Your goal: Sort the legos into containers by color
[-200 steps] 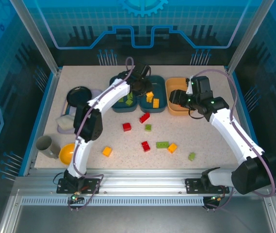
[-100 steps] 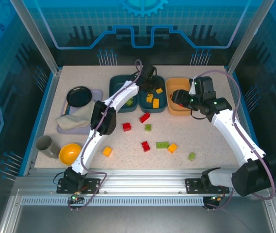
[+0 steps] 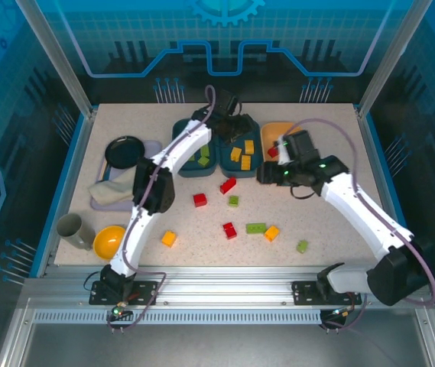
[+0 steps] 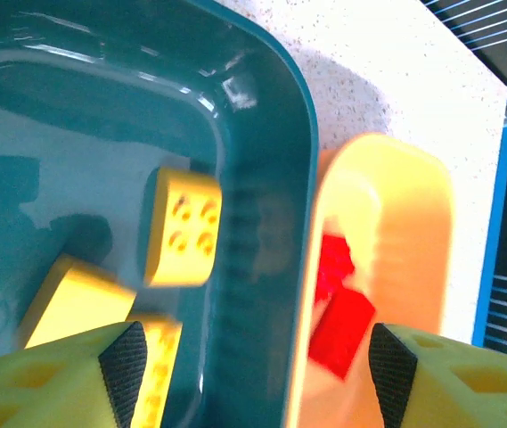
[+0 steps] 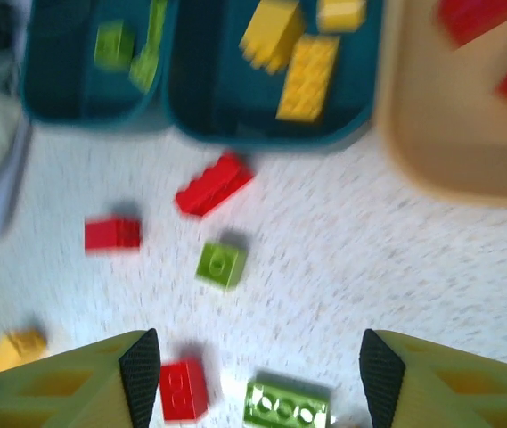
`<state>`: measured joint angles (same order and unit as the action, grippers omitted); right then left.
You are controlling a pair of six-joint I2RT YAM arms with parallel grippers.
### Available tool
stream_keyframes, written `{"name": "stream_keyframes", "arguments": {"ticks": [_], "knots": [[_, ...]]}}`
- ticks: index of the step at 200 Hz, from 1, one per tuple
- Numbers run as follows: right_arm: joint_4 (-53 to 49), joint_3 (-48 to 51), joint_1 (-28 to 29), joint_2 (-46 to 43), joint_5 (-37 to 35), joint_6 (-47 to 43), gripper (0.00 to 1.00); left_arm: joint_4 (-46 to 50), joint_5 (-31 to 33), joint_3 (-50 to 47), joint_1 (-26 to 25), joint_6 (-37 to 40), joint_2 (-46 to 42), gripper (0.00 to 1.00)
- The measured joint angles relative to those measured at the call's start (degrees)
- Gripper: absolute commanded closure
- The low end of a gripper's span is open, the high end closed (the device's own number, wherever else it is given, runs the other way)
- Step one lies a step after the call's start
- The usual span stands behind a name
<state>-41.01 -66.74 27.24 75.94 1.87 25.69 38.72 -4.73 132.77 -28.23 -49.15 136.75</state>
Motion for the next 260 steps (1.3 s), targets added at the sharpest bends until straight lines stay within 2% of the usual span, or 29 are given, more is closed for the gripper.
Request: {"name": "stream_keyframes", "arguments": {"ticks": [31, 64, 95, 119, 150, 181, 204, 244, 260], "knots": [[-2.1, 0.1, 11.5, 7.1, 0.2, -3.3, 0.33, 0.5, 3.8, -25.6, 0.1, -0.3, -27.0, 0.26], [-2.7, 0.0, 17.5, 15.4, 1.3, -3.4, 0.31, 0.2, 6.3, -53.0, 0.5, -0.9, -54.1, 0.25], [-3.6, -1.0, 20.9, 23.2, 1.3, -2.3, 0.32, 2.4, 6.4, -73.2, 0.6, -2.0, -69.4, 0.24], [-4.5, -2.5, 22.7, 27.5, 0.4, -0.8, 0.35, 5.9, 6.4, -81.5, 0.6, -3.0, -77.7, 0.24], [-4.4, -3.1, 23.6, 29.9, -0.9, 1.0, 0.43, 7.4, 6.4, -83.6, 0.6, -3.9, -84.1, 0.24], [-4.4, -4.4, 23.7, 32.2, -2.6, 2.2, 0.58, 7.0, 6.3, -84.2, -0.2, -4.8, -84.2, 0.24], [-4.5, -5.0, 23.7, 33.2, -3.7, 2.6, 0.65, 6.6, 5.9, -84.5, -1.0, -4.9, -84.2, 0.24], [-5.1, -5.9, 23.3, 31.8, -7.1, 3.2, 0.69, 3.3, 3.9, -84.6, -1.9, -4.5, -83.7, 0.25], [-6.4, -6.0, 21.1, 28.7, -8.6, 3.2, 0.69, 0.5, 2.1, -84.5, -2.6, -4.0, -81.7, 0.25]]}}
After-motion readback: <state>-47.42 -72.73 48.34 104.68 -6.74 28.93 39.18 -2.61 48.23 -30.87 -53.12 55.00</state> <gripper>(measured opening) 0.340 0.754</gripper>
